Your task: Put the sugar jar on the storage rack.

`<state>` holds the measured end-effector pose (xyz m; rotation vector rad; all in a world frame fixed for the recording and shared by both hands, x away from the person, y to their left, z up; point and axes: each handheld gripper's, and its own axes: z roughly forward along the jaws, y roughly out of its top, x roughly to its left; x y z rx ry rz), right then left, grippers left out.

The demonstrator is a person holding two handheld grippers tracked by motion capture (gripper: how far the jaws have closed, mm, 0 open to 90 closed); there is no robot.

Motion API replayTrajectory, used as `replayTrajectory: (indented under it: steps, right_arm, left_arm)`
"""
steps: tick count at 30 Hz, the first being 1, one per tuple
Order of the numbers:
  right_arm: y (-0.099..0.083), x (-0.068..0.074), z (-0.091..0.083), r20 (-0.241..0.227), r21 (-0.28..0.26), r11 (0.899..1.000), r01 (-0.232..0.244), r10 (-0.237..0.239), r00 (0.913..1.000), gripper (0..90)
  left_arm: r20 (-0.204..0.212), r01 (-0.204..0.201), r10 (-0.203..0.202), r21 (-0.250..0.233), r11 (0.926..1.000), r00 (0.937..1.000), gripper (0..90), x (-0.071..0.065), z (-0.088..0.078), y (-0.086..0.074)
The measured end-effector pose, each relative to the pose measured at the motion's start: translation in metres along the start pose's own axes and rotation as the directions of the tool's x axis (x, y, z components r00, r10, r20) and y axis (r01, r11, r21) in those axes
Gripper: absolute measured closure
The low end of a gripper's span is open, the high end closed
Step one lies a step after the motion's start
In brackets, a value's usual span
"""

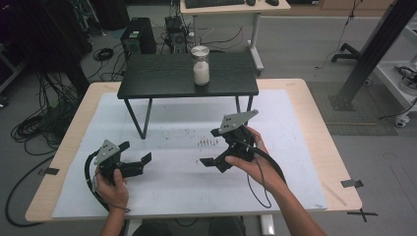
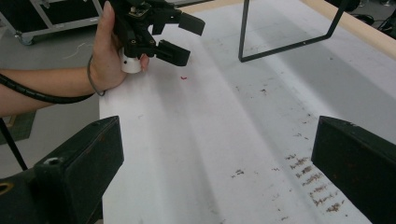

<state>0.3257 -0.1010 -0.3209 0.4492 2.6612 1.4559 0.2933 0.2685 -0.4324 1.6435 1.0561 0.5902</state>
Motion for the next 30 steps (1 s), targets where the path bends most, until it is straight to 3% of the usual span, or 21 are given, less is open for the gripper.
replayTrajectory:
  steps: [14, 30]
  right_arm:
    - [-0.0012, 0.0024, -0.0013, 0.006, -0.003, 1.0, -0.014, 0.014, 0.9999, 2.4]
    - [0.0014, 0.0056, 0.0002, -0.019, -0.002, 1.0, -0.004, 0.004, 0.9998, 2.4]
  left_arm:
    - [0.001, -0.002, 0.002, -0.001, 1.0, 1.0, 0.6, -0.0004, 0.0, 0.0]
    - [0.004, 0.0, 0.0, -0.002, 1.0, 1.0, 0.6, -0.0005, 0.0001, 0.0]
